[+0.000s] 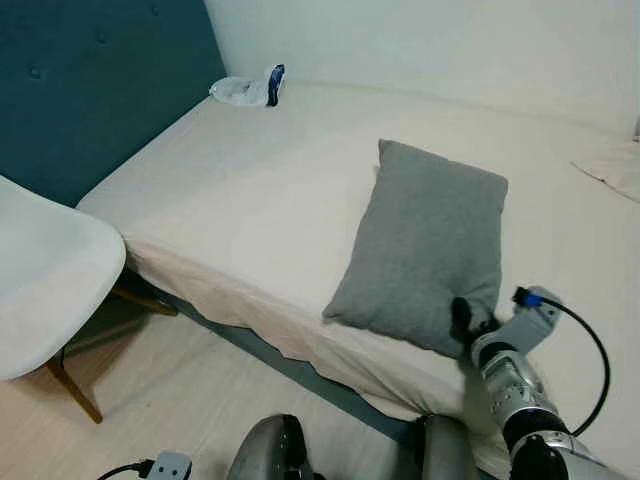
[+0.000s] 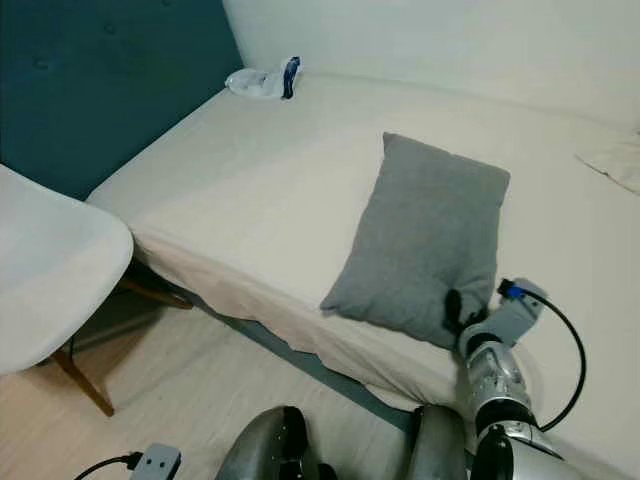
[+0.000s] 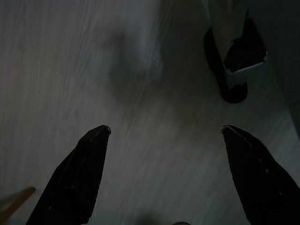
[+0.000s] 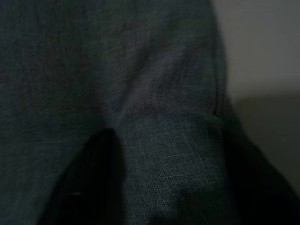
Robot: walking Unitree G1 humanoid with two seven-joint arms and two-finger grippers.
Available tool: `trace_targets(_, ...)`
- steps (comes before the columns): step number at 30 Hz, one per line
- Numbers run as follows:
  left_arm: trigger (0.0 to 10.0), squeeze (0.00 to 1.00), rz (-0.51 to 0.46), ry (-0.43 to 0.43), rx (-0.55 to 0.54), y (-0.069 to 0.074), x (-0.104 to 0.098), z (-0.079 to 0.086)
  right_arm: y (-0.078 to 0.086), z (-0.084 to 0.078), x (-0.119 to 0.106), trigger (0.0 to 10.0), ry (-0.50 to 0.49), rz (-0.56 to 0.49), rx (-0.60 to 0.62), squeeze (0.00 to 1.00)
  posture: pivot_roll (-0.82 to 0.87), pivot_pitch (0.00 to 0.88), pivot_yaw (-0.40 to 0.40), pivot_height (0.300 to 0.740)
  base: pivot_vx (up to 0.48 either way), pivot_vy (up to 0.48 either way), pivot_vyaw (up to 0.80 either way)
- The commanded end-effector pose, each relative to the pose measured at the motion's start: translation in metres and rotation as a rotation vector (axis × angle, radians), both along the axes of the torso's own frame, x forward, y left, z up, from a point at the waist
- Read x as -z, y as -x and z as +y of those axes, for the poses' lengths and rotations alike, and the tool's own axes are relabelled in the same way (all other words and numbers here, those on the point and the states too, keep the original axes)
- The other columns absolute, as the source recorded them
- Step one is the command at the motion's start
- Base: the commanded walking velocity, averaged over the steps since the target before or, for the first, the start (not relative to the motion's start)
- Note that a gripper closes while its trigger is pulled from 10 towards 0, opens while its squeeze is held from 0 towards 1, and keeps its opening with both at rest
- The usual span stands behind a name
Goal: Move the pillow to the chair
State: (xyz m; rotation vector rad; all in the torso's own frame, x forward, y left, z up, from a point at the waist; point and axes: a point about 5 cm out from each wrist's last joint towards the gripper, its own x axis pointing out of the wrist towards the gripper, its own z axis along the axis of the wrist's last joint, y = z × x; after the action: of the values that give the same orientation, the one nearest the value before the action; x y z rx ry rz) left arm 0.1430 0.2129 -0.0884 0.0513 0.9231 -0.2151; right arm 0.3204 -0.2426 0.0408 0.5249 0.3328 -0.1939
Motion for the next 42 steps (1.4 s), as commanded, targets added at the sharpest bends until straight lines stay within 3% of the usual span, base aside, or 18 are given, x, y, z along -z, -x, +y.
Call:
trace_targets(1,10.0,0.0,0.022,-0.023,0.001,0.007,0.001,0.009,0.025,0.048,0.044,0.0,-0.127,0.236,-0.175,0.0,0.11,0.233,0.195,0.605,0.0,0.0,0.0)
trace_targets(13,10.0,0.0,0.02,-0.017,-0.007,-0.001,0.001,0.001,0.02,0.057,0.041,0.0,-0.131,0.269,-0.223,0.0,0.05,0.184,0.16,0.605,0.0,0.0,0.0)
trace_targets(17,10.0,0.0,0.022,-0.012,-0.015,-0.006,0.001,-0.007,0.013,0.065,0.032,0.0,-0.145,0.163,-0.303,0.0,0.03,0.157,0.146,0.605,0.0,0.0,0.0)
trace_targets(19,10.0,0.0,0.021,-0.009,-0.022,-0.01,0.001,-0.01,0.007,0.084,0.02,0.0,-0.2,0.012,-0.445,0.0,0.0,0.127,0.134,0.605,0.0,0.0,0.0)
trace_targets(20,10.0,0.0,0.021,-0.009,-0.022,-0.01,0.001,-0.01,0.007,0.084,0.02,0.0,-0.2,0.012,-0.445,0.0,0.0,0.127,0.134,0.605,0.0,0.0,0.0)
trace_targets(23,10.0,0.0,-0.016,0.024,-0.084,-0.027,-0.004,-0.016,0.007,0.123,-0.007,0.0,-0.291,-0.251,-0.71,0.0,-0.03,0.07,0.119,0.605,0.0,0.0,0.0)
trace_targets(26,10.0,0.0,-0.043,0.042,-0.114,-0.036,-0.008,-0.018,0.008,0.131,-0.014,0.0,-0.296,-0.298,-0.748,0.0,-0.04,0.049,0.115,0.605,0.0,0.0,0.0)
trace_targets(27,10.0,0.0,-0.084,0.064,-0.144,-0.05,-0.015,-0.02,0.008,0.136,-0.018,0.0,-0.301,-0.318,-0.766,0.0,-0.05,0.023,0.109,0.605,0.0,0.0,0.0)
trace_targets(28,10.0,0.0,-0.17,0.102,-0.18,-0.078,-0.03,-0.025,0.007,0.142,-0.021,0.0,-0.324,-0.331,-0.793,0.0,-0.07,0.0,0.099,0.605,0.0,0.0,0.0)
trace_targets(29,10.0,0.0,-0.17,0.102,-0.18,-0.078,-0.03,-0.025,0.007,0.142,-0.021,0.0,-0.324,-0.331,-0.793,0.0,-0.07,0.0,0.099,0.605,0.0,0.0,0.0)
trace_targets(31,10.0,0.0,-0.235,0.125,-0.193,-0.098,-0.043,-0.028,0.005,0.143,-0.021,0.0,-0.348,-0.331,-0.806,0.0,-0.08,0.0,0.097,0.614,0.0,0.0,0.0)
trace_targets(32,10.0,0.0,-0.235,0.125,-0.193,-0.098,-0.043,-0.028,0.005,0.143,-0.021,0.0,-0.348,-0.331,-0.806,0.0,-0.08,0.0,0.097,0.614,0.0,0.0,0.0)
trace_targets(34,10.0,0.0,-0.319,0.15,-0.205,-0.121,-0.061,-0.03,0.003,0.142,-0.021,0.0,-0.335,-0.329,-0.795,0.0,-0.08,0.0,0.091,0.624,0.0,0.0,0.0)
trace_targets(35,10.0,0.0,-0.319,0.15,-0.205,-0.121,-0.061,-0.03,0.003,0.142,-0.021,0.0,-0.335,-0.329,-0.795,0.0,-0.08,0.0,0.091,0.624,0.0,0.0,0.0)
trace_targets(38,10.0,0.0,-0.431,0.185,-0.22,-0.15,-0.087,-0.031,0.003,0.137,-0.023,0.0,-0.331,-0.342,-0.788,0.0,-0.08,0.0,0.086,0.638,0.0,0.0,0.0)
trace_targets(42,10.0,0.0,-0.432,0.178,-0.208,-0.153,-0.089,-0.034,0.0,0.133,-0.026,0.0,-0.326,-0.351,-0.78,0.0,-0.09,0.0,0.084,0.652,0.0,0.0,0.0)
